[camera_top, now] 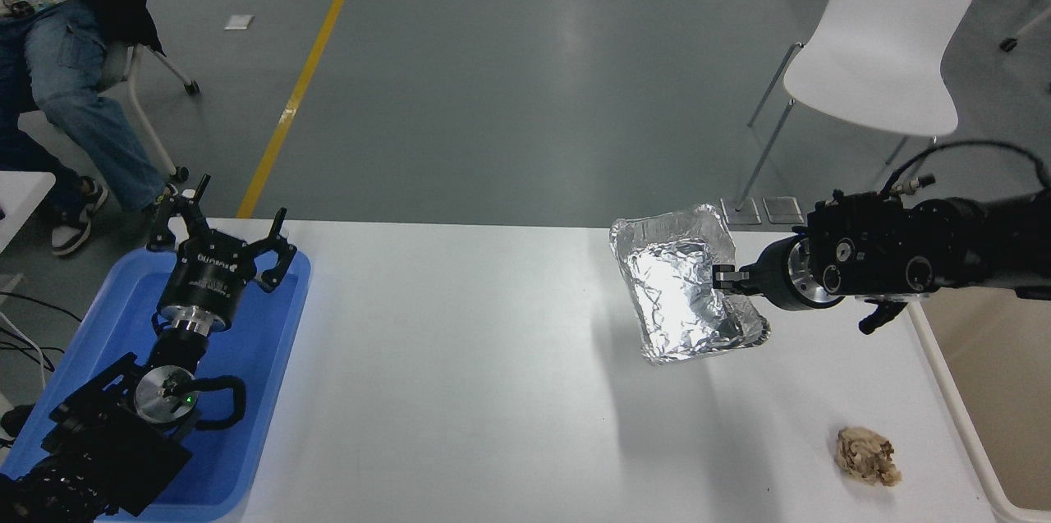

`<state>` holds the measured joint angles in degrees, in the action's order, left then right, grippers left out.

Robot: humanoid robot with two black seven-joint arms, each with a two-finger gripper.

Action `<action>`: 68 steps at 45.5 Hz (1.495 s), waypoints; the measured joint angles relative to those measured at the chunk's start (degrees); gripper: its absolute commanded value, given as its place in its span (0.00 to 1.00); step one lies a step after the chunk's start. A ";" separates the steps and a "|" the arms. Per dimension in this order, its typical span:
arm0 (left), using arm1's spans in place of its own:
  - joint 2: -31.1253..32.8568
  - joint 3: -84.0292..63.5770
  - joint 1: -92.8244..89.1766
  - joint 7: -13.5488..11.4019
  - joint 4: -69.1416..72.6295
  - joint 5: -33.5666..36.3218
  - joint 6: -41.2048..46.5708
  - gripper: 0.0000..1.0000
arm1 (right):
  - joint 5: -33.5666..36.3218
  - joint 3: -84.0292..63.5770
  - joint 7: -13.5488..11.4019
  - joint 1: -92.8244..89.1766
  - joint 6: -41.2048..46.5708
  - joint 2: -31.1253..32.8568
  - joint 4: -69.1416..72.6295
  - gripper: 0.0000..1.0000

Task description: Pick up foil plate and place in dustbin

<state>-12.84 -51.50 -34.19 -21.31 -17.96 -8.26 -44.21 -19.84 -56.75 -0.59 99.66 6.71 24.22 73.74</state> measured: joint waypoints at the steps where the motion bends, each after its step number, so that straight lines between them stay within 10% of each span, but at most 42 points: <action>1: 0.00 0.00 0.00 0.00 0.00 0.01 0.00 1.00 | -0.01 -0.26 0.02 1.10 0.53 0.53 0.52 0.00; 31: -0.04 0.00 0.00 -0.05 0.02 -0.01 0.00 1.00 | -0.22 -5.56 -0.02 30.65 21.14 10.95 6.59 0.00; 68: -0.02 0.00 0.00 -0.03 0.02 0.00 0.00 1.00 | -2.63 -9.20 -0.04 13.19 19.68 18.06 -14.35 0.00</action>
<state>-12.86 -51.50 -34.18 -21.34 -17.94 -8.26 -44.21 -22.48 -65.96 -0.63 112.85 26.39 42.28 59.38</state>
